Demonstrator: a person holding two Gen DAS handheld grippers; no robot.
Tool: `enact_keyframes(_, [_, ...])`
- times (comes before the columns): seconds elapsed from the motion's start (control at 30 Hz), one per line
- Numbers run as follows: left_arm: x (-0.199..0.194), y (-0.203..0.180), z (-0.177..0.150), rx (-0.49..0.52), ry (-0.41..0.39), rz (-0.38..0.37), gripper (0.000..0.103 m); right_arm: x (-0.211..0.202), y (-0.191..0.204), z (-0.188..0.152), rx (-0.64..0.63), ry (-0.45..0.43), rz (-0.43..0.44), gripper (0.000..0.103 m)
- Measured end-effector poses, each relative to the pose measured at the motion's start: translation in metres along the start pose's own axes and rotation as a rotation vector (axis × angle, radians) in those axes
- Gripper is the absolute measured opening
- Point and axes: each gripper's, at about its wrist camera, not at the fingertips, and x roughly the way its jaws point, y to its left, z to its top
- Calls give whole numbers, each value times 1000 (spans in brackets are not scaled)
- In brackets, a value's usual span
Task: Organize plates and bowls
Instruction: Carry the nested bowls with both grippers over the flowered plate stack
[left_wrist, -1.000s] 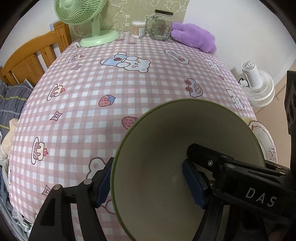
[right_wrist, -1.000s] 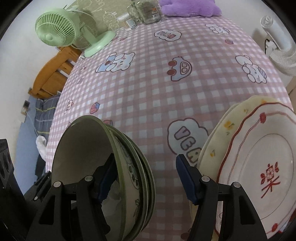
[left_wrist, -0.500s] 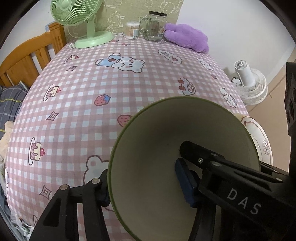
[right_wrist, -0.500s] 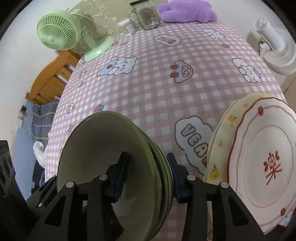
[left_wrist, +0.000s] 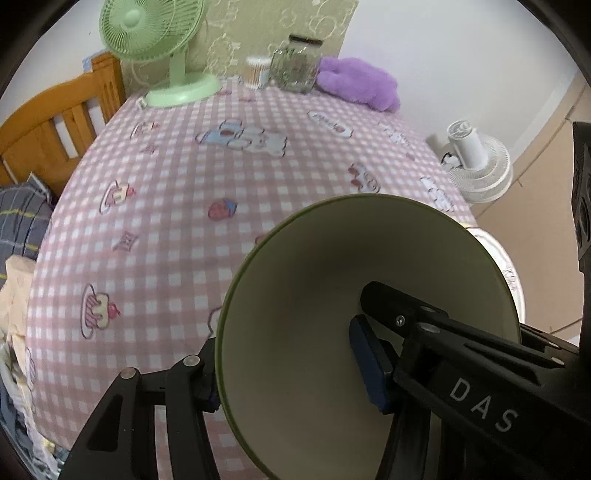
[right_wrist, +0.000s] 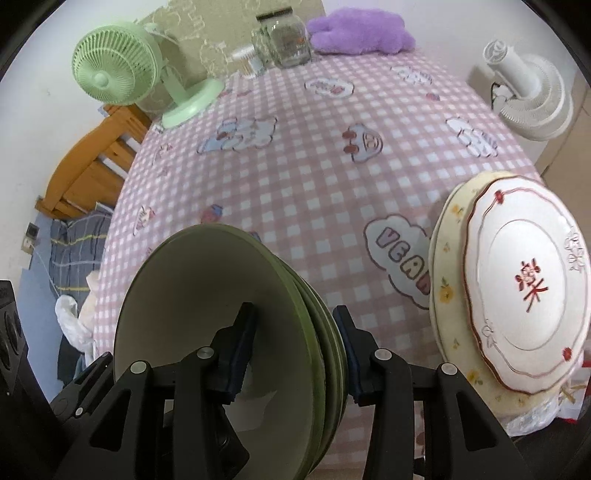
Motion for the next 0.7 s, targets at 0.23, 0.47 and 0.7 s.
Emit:
enact_keyframes(0.23, [-29, -6, 9, 24, -47, -23, 58, -33, 11, 5, 23, -62, -20, 46])
enact_keyframes(0.47, [-37, -20, 12, 37, -86, 12, 58, -45, 4, 5, 24, -90, 19, 46])
enact_keyframes(0.7, [-40, -45, 16, 3, -127, 33, 58, -61, -17, 16, -20, -111, 46, 46])
